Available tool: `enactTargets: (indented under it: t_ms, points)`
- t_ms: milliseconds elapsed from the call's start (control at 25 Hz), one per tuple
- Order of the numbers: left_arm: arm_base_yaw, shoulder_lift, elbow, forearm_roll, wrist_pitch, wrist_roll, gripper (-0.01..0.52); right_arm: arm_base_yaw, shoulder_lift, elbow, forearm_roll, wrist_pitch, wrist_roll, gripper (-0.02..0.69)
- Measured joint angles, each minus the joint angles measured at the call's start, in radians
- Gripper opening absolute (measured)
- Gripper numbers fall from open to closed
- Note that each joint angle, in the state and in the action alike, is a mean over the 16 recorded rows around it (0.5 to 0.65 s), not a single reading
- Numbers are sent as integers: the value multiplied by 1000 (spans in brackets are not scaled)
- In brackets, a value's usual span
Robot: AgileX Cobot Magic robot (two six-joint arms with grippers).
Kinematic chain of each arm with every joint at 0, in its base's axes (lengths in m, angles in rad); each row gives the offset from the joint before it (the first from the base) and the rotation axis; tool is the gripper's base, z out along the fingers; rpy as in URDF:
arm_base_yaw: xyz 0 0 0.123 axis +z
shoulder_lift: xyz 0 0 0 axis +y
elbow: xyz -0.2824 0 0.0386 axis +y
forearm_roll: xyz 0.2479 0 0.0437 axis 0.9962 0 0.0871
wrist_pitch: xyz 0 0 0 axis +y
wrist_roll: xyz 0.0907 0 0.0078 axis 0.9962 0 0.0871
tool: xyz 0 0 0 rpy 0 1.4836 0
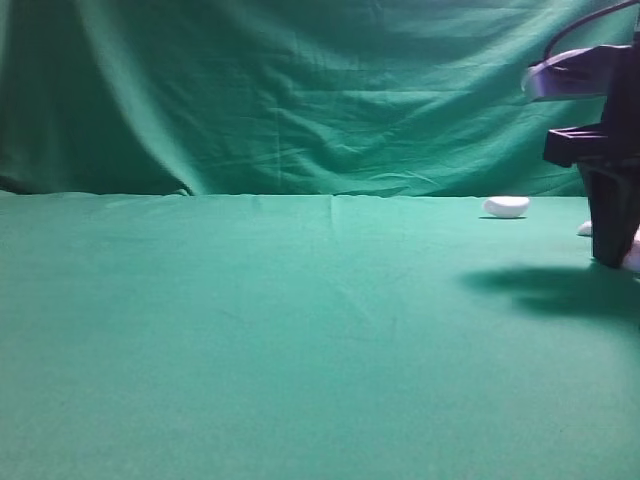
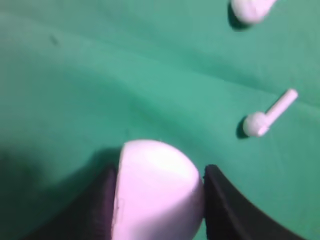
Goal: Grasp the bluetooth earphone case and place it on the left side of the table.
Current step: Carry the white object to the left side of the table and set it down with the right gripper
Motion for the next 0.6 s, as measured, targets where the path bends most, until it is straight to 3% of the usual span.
enactTargets:
  t_ms: [240,600]
  points:
    - [0,0,0,0,0,0,0,181,35,-206,4,-2,0,314]
    - [0,0,0,0,0,0,0,459,233,-473,10,-132,-2,314]
